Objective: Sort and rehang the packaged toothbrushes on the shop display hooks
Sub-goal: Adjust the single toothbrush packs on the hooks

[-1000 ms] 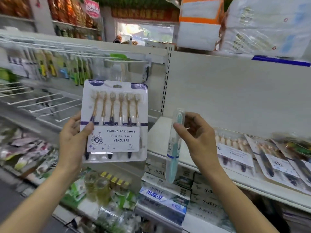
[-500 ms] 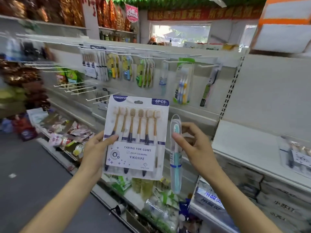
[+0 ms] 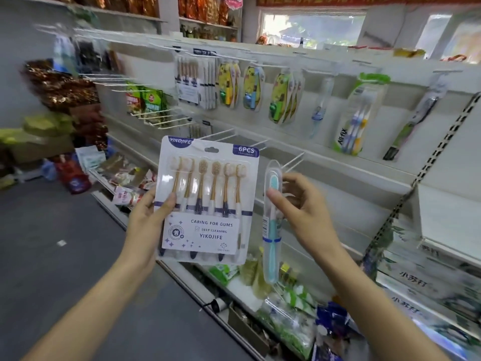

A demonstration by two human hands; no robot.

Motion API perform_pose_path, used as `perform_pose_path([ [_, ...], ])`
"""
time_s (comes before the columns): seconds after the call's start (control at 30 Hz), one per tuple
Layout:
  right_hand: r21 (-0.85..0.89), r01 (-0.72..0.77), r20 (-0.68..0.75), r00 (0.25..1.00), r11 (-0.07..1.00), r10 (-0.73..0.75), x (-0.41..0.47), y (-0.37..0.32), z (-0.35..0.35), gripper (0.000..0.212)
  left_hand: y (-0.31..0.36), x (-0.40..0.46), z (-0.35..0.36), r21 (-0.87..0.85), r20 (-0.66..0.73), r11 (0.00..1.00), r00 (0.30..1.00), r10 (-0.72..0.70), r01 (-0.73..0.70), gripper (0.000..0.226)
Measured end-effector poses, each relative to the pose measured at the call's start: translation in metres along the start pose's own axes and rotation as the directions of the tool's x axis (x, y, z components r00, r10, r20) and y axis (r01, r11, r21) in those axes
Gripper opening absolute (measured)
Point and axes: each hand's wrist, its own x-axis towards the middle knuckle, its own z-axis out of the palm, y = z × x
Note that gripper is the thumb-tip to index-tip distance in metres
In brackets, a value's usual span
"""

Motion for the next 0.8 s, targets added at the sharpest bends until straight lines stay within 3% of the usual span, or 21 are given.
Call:
perform_pose_path([
  [0.57, 0.044, 0.010, 0.052, 0.999, 0.999, -0.012, 0.147, 0.050, 0.089, 0.020, -0.007, 0.148, -0.052, 0.042, -0.101, 0.999, 0.995, 0.029, -0.025, 0.015],
  [0.8, 0.088, 0.040, 0.019, 0.999, 0.995, -0.042, 0.223, 0.076, 0.120, 0.020, -0.011, 0.230, -0.067, 0.027, -0.103, 0.998, 0.993, 0.062, -0.059, 0.024],
])
